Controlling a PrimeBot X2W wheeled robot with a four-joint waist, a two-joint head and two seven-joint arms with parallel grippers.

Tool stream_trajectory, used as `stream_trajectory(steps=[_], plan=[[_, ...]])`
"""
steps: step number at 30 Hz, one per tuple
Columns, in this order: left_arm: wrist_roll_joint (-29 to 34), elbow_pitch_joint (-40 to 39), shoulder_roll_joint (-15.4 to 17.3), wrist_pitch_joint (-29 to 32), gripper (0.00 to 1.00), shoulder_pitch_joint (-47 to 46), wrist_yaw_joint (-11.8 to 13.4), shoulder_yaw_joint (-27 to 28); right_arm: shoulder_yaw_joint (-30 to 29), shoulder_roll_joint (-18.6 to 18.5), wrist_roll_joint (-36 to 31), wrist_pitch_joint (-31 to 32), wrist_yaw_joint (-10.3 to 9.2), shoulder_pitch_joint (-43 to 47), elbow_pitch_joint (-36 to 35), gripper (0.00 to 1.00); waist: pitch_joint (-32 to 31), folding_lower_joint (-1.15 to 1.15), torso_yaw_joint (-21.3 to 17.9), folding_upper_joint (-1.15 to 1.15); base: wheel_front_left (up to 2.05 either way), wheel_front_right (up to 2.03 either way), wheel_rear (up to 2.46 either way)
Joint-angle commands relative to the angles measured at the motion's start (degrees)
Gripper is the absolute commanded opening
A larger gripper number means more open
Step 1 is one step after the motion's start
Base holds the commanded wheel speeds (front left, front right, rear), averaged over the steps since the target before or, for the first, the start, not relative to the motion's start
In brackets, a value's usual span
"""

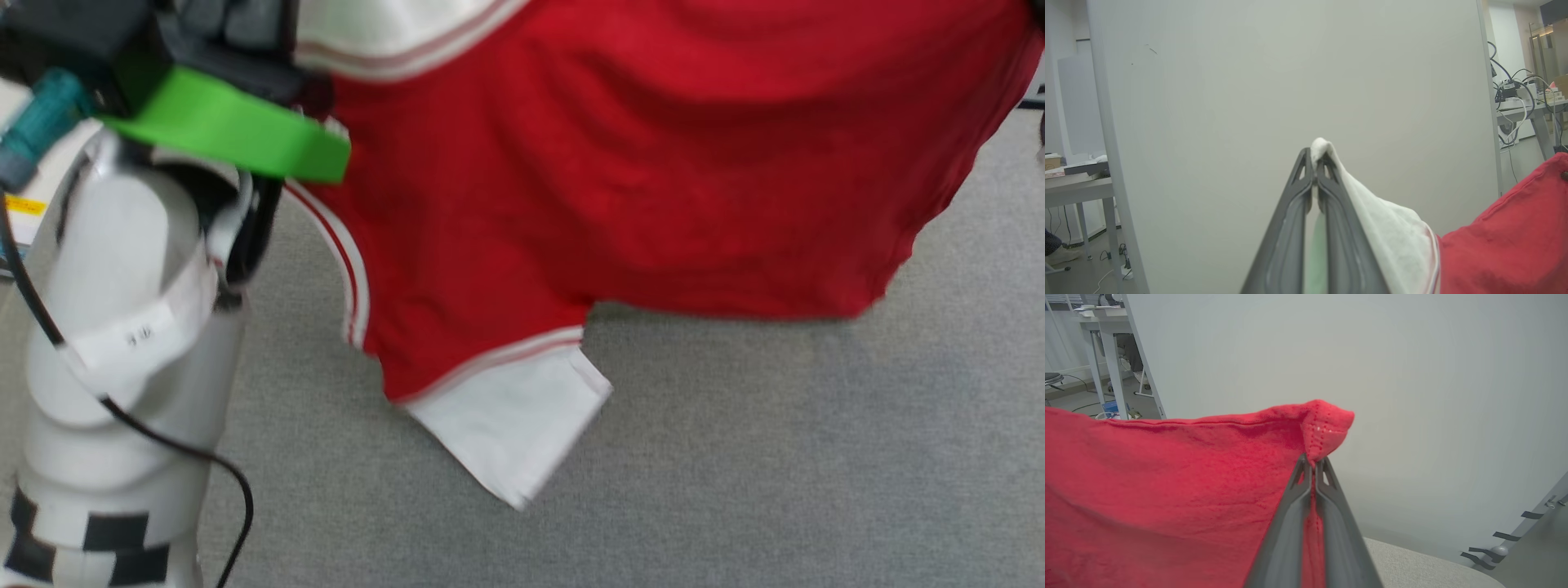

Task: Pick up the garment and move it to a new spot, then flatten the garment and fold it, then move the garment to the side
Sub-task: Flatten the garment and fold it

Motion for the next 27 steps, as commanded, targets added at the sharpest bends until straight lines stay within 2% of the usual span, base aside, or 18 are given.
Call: stream_trajectory(steps=[1,6,12,16,17,22,27], plan=[[0.07,0.67,-0.08,0.31,0.0,-3.62,-0.32,0.01,-1.08,0.65,-0.63,0.89,-0.04,-2.24,-0.64,0.0,3.91,0.0,-0.26,0.0,0.0,0.0,0.0],[-0.31,4.48,-0.44,1.65,0.0,-16.63,-1.06,-1.1,-4.11,2.67,-3.0,3.97,-0.04,-11.12,-1.26,0.0,10.57,0.0,-0.48,0.0,0.0,0.0,0.0],[-0.23,10.95,1.54,2.94,0.0,-32.85,-1.77,-2.59,-3.66,4.08,-7.37,5.74,-0.04,-25.95,1.52,0.0,18.41,0.0,-1.17,0.0,0.0,0.0,0.0],[-0.29,16.8,2.38,2.4,0.0,-43.31,-1.98,-4.28,-3.38,5.47,-9.33,4.78,-0.04,-36.23,6.71,0.0,22.11,0.0,-1.35,0.0,0.0,0.0,0.0],[-0.24,21.35,2.59,1.09,0.0,-50.28,-2.05,-5.82,-2.34,6.13,-10.83,3.37,-0.04,-42.99,11.05,0.0,23.77,0.0,-1.23,0.0,0.0,0.0,0.0],[-1.22,28.17,2.63,-1.37,0.0,-59.22,-2.09,-7.61,0.09,6.47,-12.38,0.61,-0.04,-51.89,17.88,0.0,25.29,0.0,-0.88,0.0,0.0,0.0,0.0],[-2.58,33.85,2.69,-3.93,0.0,-63.72,-2.1,-9.72,2.91,7.28,-12.51,-2.34,-0.04,-56.92,24.02,0.0,26.05,0.0,-0.48,0.0,0.0,0.0,0.0]])
